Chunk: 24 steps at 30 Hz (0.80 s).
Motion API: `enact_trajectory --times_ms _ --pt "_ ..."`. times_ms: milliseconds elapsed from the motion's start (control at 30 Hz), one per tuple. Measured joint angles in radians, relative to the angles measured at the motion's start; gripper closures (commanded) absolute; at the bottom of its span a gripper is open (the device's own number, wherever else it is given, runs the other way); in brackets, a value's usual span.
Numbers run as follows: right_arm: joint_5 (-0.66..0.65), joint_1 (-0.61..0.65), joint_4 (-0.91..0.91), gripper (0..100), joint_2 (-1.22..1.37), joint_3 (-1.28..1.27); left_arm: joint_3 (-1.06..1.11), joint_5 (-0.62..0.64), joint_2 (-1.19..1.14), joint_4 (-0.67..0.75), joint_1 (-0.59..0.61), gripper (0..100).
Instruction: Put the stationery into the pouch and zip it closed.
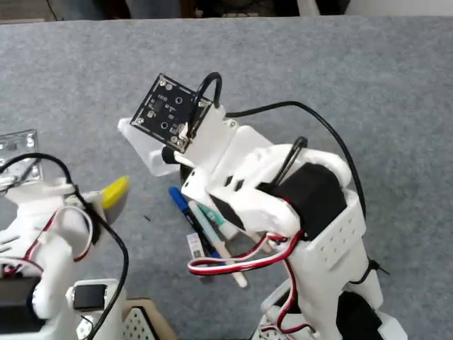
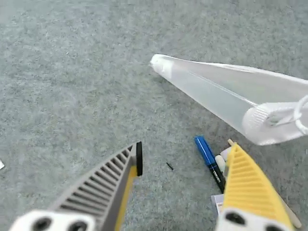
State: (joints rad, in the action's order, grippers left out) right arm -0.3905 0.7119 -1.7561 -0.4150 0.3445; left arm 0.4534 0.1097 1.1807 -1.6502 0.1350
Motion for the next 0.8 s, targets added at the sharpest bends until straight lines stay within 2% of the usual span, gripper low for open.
enact_trajectory --times_ms 333,800 --pt "0.000 0.000 0.000 98.6 0.000 0.000 0.106 0.043 -0.003 0.155 -0.164 70" --pt "0.000 0.000 0.000 98.6 0.000 0.000 0.160 0.044 -0.190 0.336 -0.186 70"
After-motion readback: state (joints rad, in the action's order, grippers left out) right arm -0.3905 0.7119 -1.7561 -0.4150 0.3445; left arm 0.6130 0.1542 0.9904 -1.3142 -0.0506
